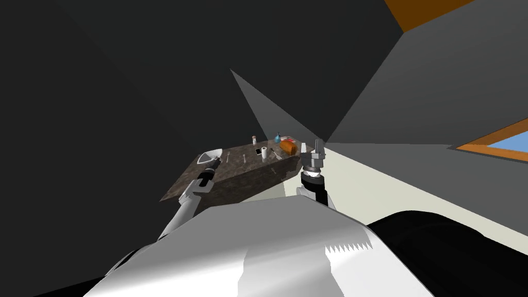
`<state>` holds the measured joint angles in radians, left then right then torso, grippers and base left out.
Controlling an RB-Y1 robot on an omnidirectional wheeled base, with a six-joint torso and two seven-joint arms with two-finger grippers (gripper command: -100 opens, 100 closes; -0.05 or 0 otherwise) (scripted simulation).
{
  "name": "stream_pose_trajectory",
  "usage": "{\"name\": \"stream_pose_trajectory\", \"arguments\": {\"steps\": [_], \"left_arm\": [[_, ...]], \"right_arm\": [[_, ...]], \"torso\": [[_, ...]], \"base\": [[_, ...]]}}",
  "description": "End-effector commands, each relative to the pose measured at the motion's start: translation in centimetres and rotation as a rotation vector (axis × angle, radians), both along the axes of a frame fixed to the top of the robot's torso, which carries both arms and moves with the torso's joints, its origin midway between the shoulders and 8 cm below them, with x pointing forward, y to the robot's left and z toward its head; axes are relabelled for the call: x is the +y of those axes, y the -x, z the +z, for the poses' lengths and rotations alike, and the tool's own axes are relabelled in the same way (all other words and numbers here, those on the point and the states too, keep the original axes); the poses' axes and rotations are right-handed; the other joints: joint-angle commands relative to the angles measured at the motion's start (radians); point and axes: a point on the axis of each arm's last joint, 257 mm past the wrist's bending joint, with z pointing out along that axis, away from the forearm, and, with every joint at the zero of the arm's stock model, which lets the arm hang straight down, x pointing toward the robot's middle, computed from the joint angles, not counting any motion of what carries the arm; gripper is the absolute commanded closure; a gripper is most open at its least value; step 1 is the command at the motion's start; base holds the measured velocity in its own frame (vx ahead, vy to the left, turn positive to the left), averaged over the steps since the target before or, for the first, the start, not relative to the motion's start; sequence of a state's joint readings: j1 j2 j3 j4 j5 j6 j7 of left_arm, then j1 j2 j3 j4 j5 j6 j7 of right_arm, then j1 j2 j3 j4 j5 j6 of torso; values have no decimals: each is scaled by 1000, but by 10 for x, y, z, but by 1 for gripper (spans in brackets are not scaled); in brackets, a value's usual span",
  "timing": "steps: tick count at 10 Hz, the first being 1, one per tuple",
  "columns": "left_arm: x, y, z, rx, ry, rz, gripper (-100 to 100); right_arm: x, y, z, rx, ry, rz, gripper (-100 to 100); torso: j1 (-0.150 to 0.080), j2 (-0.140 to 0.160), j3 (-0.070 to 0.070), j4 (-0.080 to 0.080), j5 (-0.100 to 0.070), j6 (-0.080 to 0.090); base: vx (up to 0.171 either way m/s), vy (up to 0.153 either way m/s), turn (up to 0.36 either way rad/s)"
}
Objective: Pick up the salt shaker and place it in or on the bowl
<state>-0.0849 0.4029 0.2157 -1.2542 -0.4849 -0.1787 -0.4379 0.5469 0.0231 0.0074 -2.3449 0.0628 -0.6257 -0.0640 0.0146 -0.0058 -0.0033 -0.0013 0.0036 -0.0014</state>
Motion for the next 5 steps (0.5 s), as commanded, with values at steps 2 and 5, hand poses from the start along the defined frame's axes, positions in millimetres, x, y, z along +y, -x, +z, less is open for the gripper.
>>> {"name": "stream_pose_trajectory", "arguments": {"steps": [2,5], "left_arm": [[28,-12,16,-2,-1,64,100],[59,-19,32,-5,4,138,100]], "right_arm": [[0,0,0,0,0,0,0],[0,0,0,0,0,0,0]], "torso": [[-1,-1,-1,0,0,-1],[1,-2,-1,-1,0,-1]], "base": [[21,138,-148],[24,183,-144]]}}
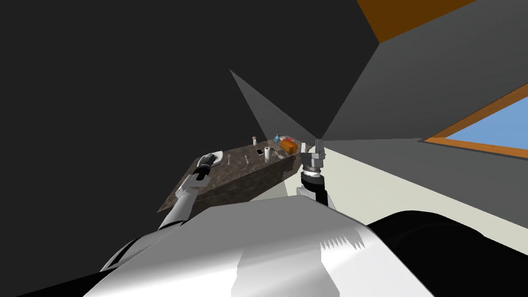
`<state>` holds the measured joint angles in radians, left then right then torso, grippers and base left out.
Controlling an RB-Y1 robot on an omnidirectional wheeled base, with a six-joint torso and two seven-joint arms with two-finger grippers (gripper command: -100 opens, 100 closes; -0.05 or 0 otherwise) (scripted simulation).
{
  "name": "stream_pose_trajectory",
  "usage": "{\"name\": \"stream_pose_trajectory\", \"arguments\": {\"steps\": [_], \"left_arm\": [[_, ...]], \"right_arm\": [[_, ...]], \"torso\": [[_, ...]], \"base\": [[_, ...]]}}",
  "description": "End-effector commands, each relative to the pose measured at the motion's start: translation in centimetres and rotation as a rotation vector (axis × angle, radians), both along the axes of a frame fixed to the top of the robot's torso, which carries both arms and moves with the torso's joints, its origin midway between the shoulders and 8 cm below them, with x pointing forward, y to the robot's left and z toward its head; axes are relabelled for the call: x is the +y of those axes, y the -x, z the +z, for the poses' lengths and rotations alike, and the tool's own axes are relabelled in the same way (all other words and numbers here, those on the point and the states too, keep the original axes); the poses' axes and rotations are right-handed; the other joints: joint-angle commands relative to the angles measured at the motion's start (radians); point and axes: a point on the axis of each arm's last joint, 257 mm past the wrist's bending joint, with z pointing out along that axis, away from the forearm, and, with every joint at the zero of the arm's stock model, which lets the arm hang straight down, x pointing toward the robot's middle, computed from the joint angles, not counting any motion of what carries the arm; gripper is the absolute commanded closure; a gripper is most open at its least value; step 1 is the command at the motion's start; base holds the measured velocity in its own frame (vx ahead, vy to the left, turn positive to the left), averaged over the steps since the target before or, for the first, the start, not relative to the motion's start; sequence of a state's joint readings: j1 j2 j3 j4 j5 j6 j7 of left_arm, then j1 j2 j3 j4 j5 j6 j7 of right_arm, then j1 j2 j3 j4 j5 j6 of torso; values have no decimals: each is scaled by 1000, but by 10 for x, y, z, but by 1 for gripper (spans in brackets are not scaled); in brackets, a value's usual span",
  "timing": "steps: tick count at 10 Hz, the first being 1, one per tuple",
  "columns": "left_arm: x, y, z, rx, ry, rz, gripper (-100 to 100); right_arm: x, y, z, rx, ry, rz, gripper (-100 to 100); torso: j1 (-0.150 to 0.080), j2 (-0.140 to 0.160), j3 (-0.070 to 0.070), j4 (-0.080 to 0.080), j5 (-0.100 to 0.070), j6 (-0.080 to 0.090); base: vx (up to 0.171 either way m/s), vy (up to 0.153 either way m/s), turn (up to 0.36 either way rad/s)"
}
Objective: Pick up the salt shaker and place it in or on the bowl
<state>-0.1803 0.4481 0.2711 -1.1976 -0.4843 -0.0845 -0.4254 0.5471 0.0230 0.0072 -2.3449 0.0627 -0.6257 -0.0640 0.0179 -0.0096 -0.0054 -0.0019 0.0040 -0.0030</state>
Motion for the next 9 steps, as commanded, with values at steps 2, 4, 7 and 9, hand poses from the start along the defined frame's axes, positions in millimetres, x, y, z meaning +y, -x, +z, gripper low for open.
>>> {"name": "stream_pose_trajectory", "arguments": {"steps": [2,4,7,9], "left_arm": [[28,-4,11,2,9,75,100],[28,-4,12,1,7,76,100],[30,-4,13,1,7,81,-100],[30,-4,13,1,7,81,-100]], "right_arm": [[0,0,0,0,0,0,0],[0,0,0,0,0,0,0],[0,0,0,0,0,0,0],[0,0,0,0,0,0,0]], "torso": [[-1,0,-1,-1,1,1],[-5,-1,-1,-1,0,0],[-14,2,0,-1,-1,1],[-15,2,1,-1,-2,1]], "base": [[39,185,-198],[25,90,-59],[2,6,1],[0,0,0]]}}
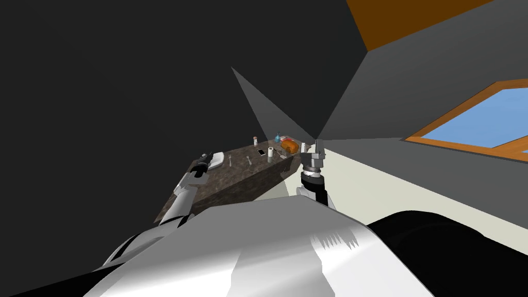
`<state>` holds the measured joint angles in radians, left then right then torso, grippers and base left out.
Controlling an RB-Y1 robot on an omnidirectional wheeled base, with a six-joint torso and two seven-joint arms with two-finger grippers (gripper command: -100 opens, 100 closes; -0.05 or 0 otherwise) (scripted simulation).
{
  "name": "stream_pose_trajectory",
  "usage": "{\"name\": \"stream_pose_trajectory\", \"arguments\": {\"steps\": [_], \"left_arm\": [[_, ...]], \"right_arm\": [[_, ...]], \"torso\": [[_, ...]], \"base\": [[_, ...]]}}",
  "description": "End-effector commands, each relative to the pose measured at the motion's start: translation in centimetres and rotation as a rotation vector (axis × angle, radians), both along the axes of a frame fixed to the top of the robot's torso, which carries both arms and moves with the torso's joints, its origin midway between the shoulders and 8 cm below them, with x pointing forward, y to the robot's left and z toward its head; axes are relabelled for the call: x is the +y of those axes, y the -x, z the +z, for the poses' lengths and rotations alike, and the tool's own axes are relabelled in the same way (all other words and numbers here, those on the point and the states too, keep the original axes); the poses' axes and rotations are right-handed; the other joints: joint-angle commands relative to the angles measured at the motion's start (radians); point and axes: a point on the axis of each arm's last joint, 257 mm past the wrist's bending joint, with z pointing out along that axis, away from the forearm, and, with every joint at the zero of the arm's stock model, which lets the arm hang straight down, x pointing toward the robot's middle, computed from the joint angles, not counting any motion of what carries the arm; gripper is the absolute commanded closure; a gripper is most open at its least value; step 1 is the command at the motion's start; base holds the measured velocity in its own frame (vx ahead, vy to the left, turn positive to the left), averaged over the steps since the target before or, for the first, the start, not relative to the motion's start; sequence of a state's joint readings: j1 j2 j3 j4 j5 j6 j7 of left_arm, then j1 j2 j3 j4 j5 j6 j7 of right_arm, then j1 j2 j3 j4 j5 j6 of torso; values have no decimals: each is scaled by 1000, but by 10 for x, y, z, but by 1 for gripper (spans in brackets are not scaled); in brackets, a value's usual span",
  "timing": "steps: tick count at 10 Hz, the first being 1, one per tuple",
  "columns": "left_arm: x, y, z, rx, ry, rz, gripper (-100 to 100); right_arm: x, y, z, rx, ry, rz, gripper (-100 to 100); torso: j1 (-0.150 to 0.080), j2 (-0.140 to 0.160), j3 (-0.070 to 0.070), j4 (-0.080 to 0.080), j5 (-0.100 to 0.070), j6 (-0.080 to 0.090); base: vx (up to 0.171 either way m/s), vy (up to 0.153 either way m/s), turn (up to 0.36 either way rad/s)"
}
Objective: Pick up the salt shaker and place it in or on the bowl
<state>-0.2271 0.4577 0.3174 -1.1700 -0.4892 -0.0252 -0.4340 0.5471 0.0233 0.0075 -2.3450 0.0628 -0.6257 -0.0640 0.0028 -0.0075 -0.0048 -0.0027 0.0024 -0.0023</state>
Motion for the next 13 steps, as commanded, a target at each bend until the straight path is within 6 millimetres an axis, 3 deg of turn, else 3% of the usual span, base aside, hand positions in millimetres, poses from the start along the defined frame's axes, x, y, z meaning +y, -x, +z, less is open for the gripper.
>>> {"name": "stream_pose_trajectory", "arguments": {"steps": [1,2,10,11,12,13], "left_arm": [[0,0,0,0,0,0,0],[6,-7,13,-2,-1,13,-100],[29,-28,66,-15,-6,74,-100],[26,-27,63,-15,-6,67,-100],[27,-27,64,-14,-5,70,0],[27,-27,64,-14,-6,69,0]], "right_arm": [[0,0,0,0,0,0,0],[0,0,0,0,0,0,0],[0,0,0,0,0,0,0],[0,0,0,0,0,0,0],[0,0,0,0,0,0,0],[0,0,0,0,0,0,0]], "torso": [[0,0,0,0,0,0],[0,0,0,0,0,0],[-1,5,3,2,-1,1],[-1,5,3,2,-1,1],[-1,3,2,1,-1,1],[-1,1,1,1,-1,1]], "base": [[0,0,0],[-53,5,-99],[-83,12,-83],[-33,5,-19],[-6,1,4],[0,0,0]]}}
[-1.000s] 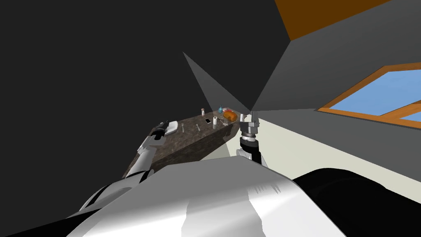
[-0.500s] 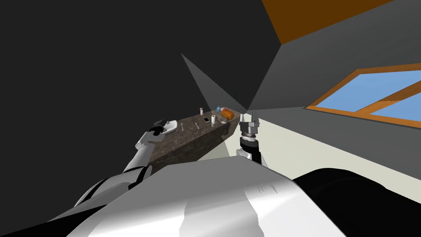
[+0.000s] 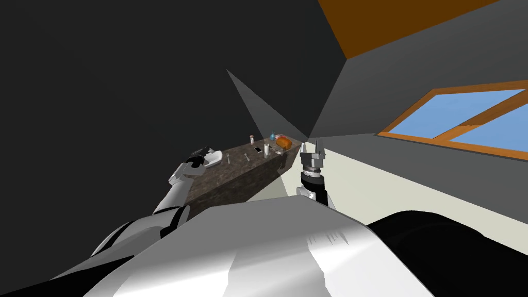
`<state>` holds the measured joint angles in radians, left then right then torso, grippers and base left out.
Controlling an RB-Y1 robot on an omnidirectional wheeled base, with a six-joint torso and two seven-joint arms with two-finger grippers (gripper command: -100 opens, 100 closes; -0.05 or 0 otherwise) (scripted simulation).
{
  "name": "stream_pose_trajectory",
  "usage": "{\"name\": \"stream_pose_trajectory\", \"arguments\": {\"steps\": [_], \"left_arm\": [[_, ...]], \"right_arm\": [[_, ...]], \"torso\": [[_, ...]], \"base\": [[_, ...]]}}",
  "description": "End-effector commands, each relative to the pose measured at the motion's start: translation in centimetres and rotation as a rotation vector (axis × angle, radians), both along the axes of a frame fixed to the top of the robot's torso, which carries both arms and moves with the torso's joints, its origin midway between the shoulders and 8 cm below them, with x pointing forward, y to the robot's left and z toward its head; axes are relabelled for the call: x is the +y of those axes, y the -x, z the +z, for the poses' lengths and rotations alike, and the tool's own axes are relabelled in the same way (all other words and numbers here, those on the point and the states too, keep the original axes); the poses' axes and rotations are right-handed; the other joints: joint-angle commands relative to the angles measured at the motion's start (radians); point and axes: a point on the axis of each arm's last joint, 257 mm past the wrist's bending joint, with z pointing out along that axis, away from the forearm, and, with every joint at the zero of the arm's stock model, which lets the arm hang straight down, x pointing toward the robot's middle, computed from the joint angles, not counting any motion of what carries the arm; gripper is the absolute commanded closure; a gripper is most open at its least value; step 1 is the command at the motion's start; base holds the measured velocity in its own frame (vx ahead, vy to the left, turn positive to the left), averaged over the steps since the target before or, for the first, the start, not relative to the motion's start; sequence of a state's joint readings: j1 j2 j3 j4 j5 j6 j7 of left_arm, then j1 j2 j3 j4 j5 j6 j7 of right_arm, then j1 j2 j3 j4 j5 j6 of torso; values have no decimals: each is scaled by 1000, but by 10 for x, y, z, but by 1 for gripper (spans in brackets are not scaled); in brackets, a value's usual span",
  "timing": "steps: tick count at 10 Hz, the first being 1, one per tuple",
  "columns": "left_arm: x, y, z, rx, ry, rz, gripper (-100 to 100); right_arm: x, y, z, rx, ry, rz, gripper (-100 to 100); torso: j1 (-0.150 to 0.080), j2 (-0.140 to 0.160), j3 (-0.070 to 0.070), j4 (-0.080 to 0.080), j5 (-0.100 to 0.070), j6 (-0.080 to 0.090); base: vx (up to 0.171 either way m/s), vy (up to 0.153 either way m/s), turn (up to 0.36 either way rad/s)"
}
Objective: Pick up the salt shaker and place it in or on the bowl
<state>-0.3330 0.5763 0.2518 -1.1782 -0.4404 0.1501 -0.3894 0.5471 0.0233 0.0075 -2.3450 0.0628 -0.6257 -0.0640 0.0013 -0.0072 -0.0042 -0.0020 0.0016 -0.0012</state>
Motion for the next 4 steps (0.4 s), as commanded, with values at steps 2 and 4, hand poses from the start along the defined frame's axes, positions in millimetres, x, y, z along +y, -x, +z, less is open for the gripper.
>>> {"name": "stream_pose_trajectory", "arguments": {"steps": [2,4], "left_arm": [[0,0,0,0,0,0,0],[0,0,0,0,0,0,0]], "right_arm": [[0,0,0,0,0,0,0],[0,0,0,0,0,0,0]], "torso": [[0,0,0,0,0,0],[0,-1,0,0,0,0]], "base": [[0,0,0],[0,0,0]]}}
